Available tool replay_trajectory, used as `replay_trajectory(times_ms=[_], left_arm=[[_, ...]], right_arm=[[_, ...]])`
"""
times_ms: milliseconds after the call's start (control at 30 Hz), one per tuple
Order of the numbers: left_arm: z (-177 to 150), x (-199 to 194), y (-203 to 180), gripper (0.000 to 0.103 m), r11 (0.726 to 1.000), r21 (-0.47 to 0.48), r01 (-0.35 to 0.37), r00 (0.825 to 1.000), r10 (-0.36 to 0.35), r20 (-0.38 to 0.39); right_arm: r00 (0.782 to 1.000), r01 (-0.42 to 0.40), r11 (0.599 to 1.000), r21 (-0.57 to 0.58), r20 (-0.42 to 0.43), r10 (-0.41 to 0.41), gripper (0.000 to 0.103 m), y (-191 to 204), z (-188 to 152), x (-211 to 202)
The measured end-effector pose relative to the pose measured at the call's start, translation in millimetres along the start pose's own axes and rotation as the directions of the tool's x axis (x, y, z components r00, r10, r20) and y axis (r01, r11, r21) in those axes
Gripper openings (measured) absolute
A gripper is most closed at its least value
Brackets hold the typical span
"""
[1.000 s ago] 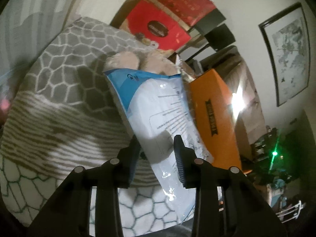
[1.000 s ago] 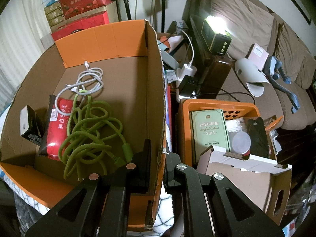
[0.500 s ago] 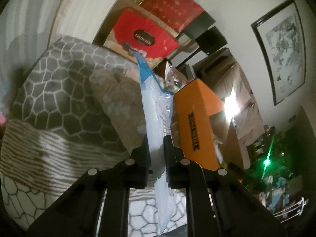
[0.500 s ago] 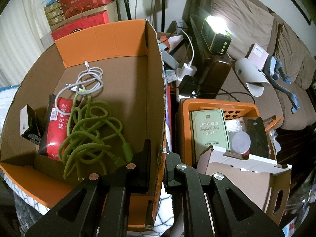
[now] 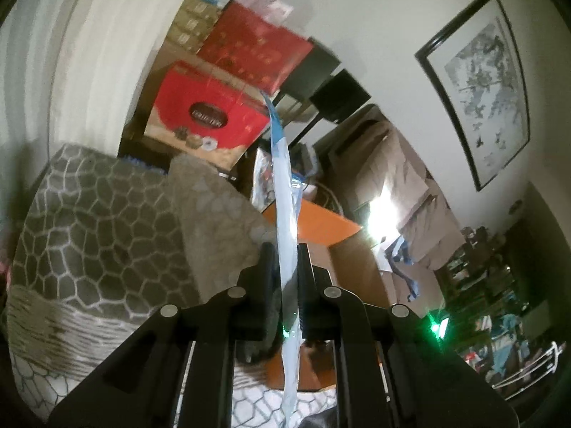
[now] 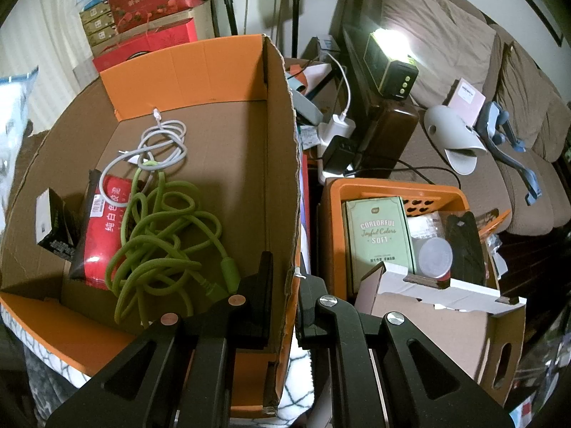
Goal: Organize objects
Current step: 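Lift the plastic bag with the left gripper and drop it into the box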
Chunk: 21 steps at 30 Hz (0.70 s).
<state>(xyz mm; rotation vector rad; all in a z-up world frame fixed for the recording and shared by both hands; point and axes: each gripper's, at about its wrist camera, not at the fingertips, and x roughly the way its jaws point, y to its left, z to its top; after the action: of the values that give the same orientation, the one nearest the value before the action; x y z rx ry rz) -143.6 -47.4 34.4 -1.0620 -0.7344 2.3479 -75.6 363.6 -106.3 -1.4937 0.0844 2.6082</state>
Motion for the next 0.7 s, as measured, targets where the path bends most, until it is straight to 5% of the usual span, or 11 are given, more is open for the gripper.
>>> replay_trajectory(times_ms=[700], left_arm=[[-9.3, 79.1, -96.4, 0.01, 0.993, 0.06, 0.105, 0.987, -0.097, -0.13]], right_arm=[[1.0, 0.003, 1.0, -0.001, 0.0, -0.003, 0.009, 0.6, -2.4, -1.8]])
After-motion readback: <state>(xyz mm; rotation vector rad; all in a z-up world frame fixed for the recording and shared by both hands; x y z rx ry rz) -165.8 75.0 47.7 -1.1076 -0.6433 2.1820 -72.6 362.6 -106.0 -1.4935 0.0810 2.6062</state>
